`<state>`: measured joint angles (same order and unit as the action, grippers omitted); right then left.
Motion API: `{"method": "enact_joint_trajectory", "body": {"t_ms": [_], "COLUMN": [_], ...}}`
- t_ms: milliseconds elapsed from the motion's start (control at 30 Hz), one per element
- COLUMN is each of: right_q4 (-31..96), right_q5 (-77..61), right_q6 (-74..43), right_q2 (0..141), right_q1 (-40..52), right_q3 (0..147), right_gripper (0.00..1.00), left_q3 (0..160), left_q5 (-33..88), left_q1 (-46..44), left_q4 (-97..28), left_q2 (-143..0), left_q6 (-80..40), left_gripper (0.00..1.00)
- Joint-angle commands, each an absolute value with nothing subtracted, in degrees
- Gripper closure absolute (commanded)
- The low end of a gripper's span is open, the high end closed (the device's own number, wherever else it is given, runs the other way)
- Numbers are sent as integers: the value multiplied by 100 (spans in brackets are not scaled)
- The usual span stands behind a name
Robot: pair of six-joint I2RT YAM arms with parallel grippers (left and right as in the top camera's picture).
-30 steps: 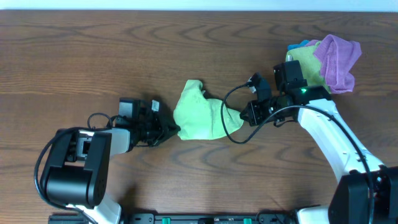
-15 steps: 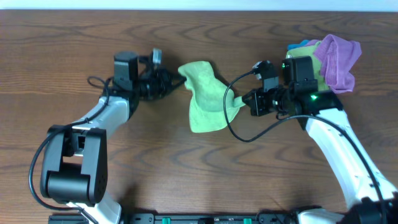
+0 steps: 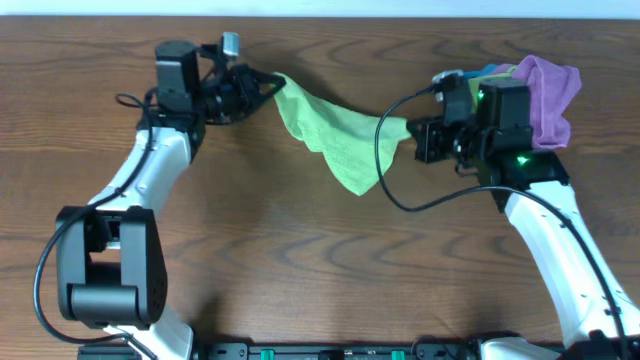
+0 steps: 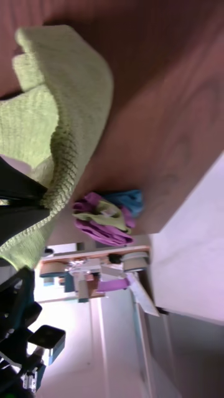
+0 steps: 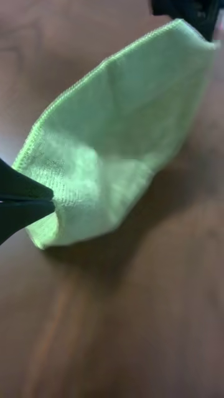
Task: Fold the cloth
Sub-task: 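Lift the towel with both grippers and stretch it apart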
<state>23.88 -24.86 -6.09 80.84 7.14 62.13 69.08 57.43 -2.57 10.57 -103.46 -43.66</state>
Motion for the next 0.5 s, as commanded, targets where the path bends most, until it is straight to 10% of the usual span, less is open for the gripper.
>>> {"method": "enact_joint_trajectory", "body": {"t_ms": [0,467], "right_q4": [1994,1826], "right_q5": [-2268,-2250], "right_q6": [-961,-888], "right_q2": [8158,10217], "right_q1": [587,421], "right_q3": [6366,8659], "right_gripper": [99,99], "left_q3": [7196,8243], "left_q5": [5586,4560], "left_q1": [-119,-113], "left_q4": [1052,1133], "left_q2": [-10339,-10755], "left_q6": [-4278,-4003], "left_gripper": [94,94]}}
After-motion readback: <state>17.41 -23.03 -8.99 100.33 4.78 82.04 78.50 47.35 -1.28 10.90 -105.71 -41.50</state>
